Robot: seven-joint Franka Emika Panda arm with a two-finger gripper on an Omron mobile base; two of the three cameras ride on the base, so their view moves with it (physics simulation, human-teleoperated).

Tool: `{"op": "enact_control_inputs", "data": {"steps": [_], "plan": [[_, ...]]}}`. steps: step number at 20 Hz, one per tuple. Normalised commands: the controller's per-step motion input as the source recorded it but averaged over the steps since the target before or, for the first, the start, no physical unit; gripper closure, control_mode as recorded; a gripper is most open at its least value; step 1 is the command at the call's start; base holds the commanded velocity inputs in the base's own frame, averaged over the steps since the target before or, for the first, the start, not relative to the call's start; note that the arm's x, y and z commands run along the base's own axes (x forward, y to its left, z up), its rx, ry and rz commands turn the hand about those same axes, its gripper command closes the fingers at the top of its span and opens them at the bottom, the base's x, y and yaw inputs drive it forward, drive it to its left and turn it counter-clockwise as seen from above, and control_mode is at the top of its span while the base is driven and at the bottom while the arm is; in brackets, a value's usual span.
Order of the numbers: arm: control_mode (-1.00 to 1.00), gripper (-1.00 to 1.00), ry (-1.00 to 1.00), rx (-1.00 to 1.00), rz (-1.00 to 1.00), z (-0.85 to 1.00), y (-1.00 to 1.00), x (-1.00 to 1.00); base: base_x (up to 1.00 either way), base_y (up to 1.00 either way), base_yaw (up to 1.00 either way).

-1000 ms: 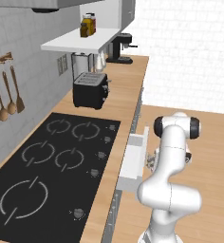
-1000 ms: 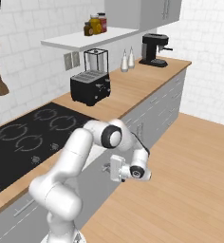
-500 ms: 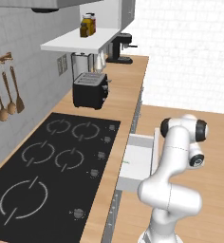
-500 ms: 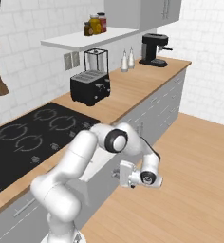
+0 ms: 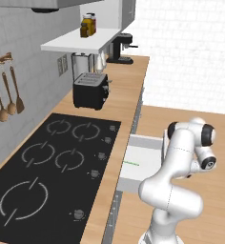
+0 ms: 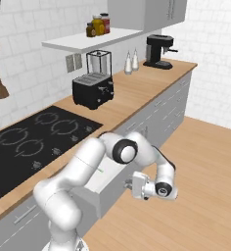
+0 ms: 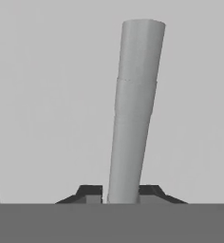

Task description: Take a straw from the drawer in front and place it inside the glass cup on the dining counter.

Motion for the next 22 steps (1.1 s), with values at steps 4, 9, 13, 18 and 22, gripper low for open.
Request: {"op": "enact_control_inputs", "data": {"steps": [4, 9, 13, 18, 22], "plan": [[-1.00, -1.00, 0.02, 0.00, 0.00, 0.00, 0.00, 0.00, 0.00, 0.00, 0.00], [-1.00, -1.00, -0.08, -0.12, -0.05, 0.32, 0.10, -0.50, 0.00, 0.00, 0.00], [-1.00, -1.00, -0.08, -0.24, 0.00, 0.71, 0.01, -0.71, 0.00, 0.00, 0.00], [-1.00, -1.00, -0.06, -0.29, 0.00, 0.97, 0.00, -0.60, 0.00, 0.00, 0.00], [-1.00, -1.00, -0.12, -0.37, 0.00, 1.00, 0.03, -0.38, 0.00, 0.00, 0.00]]}}
